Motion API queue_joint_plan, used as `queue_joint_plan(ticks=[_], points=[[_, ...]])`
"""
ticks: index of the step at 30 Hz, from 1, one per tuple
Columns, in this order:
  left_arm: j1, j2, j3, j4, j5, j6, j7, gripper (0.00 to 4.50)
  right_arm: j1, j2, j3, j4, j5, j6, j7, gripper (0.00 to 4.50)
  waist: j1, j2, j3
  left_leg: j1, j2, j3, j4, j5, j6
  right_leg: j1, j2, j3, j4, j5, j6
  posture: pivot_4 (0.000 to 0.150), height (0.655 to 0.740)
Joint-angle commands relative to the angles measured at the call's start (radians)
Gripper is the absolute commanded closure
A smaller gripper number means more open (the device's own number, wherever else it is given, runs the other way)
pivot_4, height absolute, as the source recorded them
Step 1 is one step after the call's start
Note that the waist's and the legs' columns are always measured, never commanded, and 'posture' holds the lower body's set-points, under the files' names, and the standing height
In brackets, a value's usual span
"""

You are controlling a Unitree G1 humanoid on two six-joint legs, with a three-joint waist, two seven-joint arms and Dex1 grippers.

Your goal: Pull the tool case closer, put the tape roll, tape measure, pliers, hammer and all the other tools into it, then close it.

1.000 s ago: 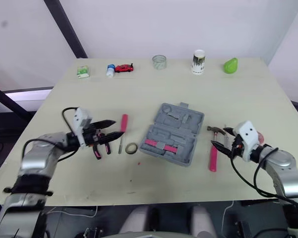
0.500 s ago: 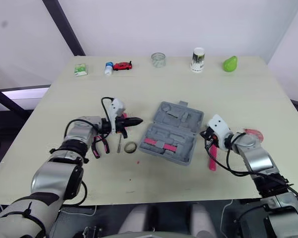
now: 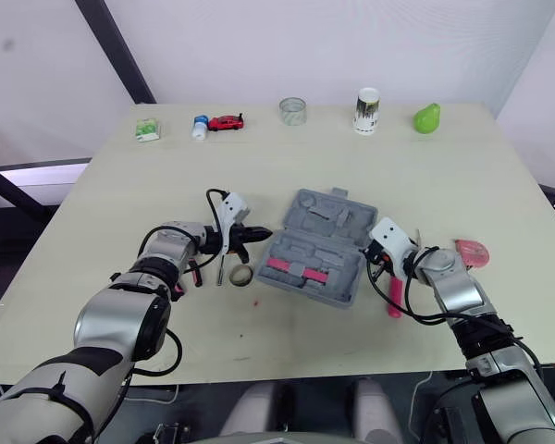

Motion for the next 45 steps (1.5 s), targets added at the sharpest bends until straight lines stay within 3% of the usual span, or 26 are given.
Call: queue_joint_plan(ticks=[1, 13, 25, 45], points=[[-0.020, -0.004, 0.029, 0.005, -0.006, 0.009, 0.023, 4.47, -0.026, 0.015, -0.005, -0.015, -0.003, -0.021, 0.007, 4.50, -0.001, 0.000, 0.000, 0.000, 0.000, 0.000, 0.000, 0.000, 0.000, 0.000, 0.000, 0.000, 0.000, 0.000, 0.000, 0.150, 0.7400], [-0.033, -0.030, 0.107, 0.010, -0.040, 0.073, -0.001, 4.47, -0.015, 0.037, -0.012, -0.032, -0.013, -0.021, 0.004, 4.50, -0.002, 0.000, 0.000, 0.000, 0.000, 0.000, 0.000, 0.000, 0.000, 0.000, 0.000, 0.000, 0.000, 0.000, 0.000, 0.150, 0.7400], [-0.033, -0.036, 0.093, 0.012, -0.011, 0.090, -0.049, 4.47, -0.003, 0.047, -0.015, -0.055, -0.014, -0.021, -0.003, 4.50, -0.002, 0.000, 0.000, 0.000, 0.000, 0.000, 0.000, 0.000, -0.001, 0.000, 0.000, 0.000, 0.000, 0.000, 0.000, 0.150, 0.7400], [0.071, -0.006, -0.001, -0.083, 0.031, 0.079, -0.379, 4.47, 0.059, -0.006, -0.046, -0.114, 0.070, -0.053, 0.168, 4.50, -0.001, 0.000, 0.000, 0.000, 0.000, 0.000, 0.000, 0.000, 0.000, 0.000, 0.000, 0.000, 0.001, 0.000, 0.000, 0.150, 0.7400]])
